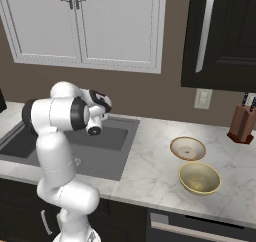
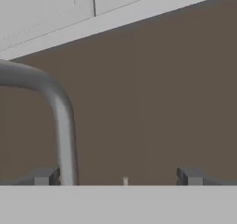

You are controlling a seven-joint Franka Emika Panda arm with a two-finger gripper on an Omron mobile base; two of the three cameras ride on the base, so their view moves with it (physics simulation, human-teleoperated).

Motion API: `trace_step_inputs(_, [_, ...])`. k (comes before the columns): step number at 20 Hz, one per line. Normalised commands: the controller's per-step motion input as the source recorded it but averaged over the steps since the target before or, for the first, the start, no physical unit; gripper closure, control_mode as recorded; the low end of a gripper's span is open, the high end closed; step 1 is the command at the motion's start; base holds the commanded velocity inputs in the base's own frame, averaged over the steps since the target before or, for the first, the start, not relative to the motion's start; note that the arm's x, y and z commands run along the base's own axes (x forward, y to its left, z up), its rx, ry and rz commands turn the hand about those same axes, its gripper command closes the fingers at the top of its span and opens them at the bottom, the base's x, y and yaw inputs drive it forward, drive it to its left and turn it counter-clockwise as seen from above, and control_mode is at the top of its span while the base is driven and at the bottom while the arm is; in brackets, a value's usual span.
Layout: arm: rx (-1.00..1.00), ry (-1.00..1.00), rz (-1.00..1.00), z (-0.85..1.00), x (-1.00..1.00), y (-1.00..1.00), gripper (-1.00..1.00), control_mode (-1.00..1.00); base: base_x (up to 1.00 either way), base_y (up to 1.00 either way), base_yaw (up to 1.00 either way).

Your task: Rinse each bowl for a few seconds and place them down in the sink or on the counter.

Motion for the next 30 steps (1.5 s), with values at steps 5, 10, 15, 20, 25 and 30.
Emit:
trace_step_inputs(5, [0.0,0.03,-0.04,-0.16,0.41,0.0,-1.0,-1.0,0.0,0.0,0.0])
trace_step_inputs(10, [0.0,0.03,-0.04,-0.2,0.41,0.0,-1.0,-1.0,0.0,0.0,0.0])
trace_step_inputs(15, [0.0,0.02,-0.05,-0.23,0.38,0.0,-1.0,-1.0,0.0,0.0,0.0])
trace_step_inputs(20, [0.0,0.02,-0.05,-0.25,0.39,0.0,-1.0,-1.0,0.0,0.0,0.0])
trace_step_inputs(25, [0.0,0.01,-0.04,-0.24,0.39,0.01,-1.0,-1.0,0.0,0.0,0.0])
trace_step_inputs(30, [0.0,0.0,-0.04,-0.22,0.41,0.04,-1.0,-1.0,0.0,0.0,0.0])
